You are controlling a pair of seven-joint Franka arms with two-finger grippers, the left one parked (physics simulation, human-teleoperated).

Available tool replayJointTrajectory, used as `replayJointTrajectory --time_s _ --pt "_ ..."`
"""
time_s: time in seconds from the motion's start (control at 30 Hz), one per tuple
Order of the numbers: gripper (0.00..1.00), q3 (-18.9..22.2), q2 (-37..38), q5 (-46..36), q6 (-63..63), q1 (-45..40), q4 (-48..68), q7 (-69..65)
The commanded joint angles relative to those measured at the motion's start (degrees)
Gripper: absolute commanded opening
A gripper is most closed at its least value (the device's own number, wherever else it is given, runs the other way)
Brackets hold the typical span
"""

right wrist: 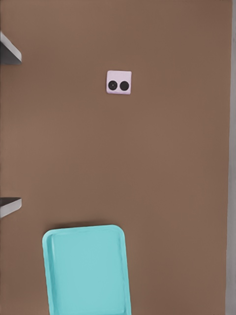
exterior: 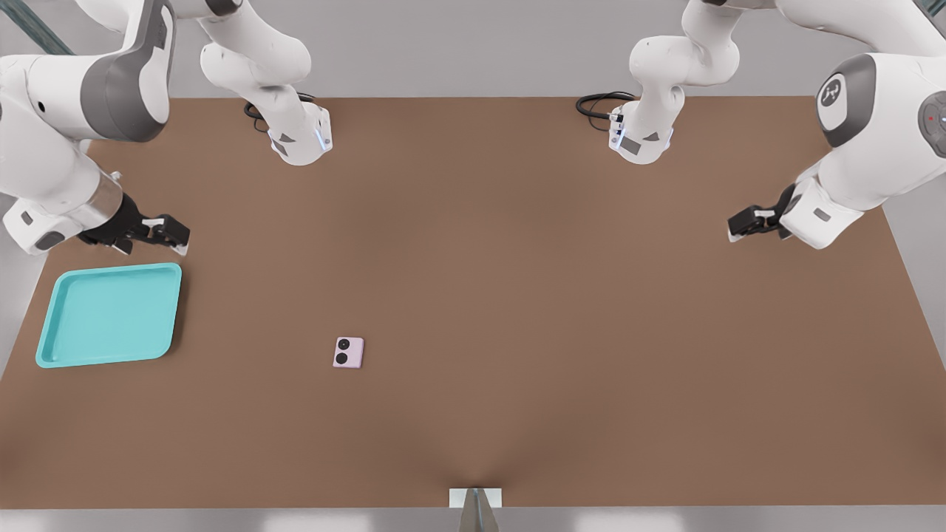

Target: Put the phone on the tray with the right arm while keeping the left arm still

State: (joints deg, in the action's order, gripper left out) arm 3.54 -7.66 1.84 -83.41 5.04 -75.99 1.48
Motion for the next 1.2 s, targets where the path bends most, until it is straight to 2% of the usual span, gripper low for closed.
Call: replayJointTrajectory --time_s 0.0,0.07,0.13,0.2,0.23,0.27,0.33,0.5,0.7,0.9,1.17 --pt "1.00 0.07 0.90 -0.17 -6.32 -0.38 -1.27 0.90" --pt "1.00 -1.25 -1.91 -0.08 -7.03 0.41 -0.83 1.69" --pt "1.00 -4.06 -11.40 0.36 -7.82 1.64 4.79 4.59" --pt "1.00 -6.08 -18.17 0.62 -15.71 2.70 5.50 6.43" --pt "1.00 -6.17 -21.60 1.50 -22.57 3.66 4.98 7.05" --pt "1.00 -6.17 -24.32 2.82 -25.13 4.89 4.27 12.76" --pt "1.00 -6.52 -28.80 2.91 -26.36 4.98 4.53 14.07" --pt "1.00 -9.86 -30.48 2.56 -40.16 4.98 -5.83 26.12" --pt "1.00 -10.48 -37.24 2.55 -46.83 5.86 -5.75 34.63" --pt "1.00 -11.36 -36.37 5.28 -48.25 6.21 -13.30 34.65" --pt "1.00 -11.53 -39.27 5.63 -53.70 5.51 -14.80 34.12"
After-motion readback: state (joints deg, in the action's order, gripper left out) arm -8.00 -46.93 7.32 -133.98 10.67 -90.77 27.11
